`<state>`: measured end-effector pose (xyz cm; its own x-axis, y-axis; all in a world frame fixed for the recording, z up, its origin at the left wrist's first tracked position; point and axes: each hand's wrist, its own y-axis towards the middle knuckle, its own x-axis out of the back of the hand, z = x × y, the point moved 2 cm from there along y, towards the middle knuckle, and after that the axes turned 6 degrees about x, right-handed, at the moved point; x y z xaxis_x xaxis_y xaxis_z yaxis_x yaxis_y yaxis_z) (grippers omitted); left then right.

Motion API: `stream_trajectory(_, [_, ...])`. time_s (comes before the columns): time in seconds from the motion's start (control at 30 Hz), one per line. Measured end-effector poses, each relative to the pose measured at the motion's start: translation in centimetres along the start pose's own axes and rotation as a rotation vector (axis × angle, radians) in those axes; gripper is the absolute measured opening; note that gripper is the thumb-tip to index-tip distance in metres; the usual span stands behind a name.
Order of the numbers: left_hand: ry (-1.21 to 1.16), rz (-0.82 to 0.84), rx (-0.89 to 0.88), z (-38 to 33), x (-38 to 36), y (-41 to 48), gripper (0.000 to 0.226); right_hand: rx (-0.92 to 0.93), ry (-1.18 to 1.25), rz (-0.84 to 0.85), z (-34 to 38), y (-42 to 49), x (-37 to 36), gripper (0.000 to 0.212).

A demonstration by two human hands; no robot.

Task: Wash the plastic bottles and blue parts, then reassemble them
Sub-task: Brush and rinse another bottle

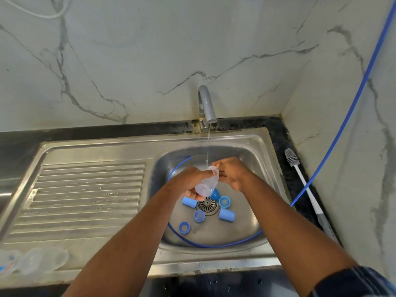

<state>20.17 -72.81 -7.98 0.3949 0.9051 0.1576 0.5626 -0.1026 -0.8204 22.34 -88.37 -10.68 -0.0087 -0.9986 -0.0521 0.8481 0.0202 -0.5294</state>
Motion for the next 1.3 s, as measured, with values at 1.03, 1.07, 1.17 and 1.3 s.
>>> stream_trajectory(1.03, [-0.111,0.294,-0.238,4.1,-16.5,-4.6,0.020,0.032,-1.029,-0.936,-7.9,-18.9,17.2,0.018])
stream_trajectory(1.07, [-0.125,0.300,-0.240,4.1,-16.8,-4.7,0.011,0.008,-1.087,-0.913,-7.9,-18.7,17.5,0.018])
stream_trajectory(1.17, [-0.141,0.274,-0.255,3.8,-17.4,-4.8,0.009,-0.023,-1.322,-0.815,-7.9,-18.0,18.0,0.017])
stream_trajectory(1.3, [-0.122,0.212,-0.242,3.7,-17.5,-4.7,0.031,-0.035,-1.436,-0.735,-8.3,-17.3,18.7,0.014])
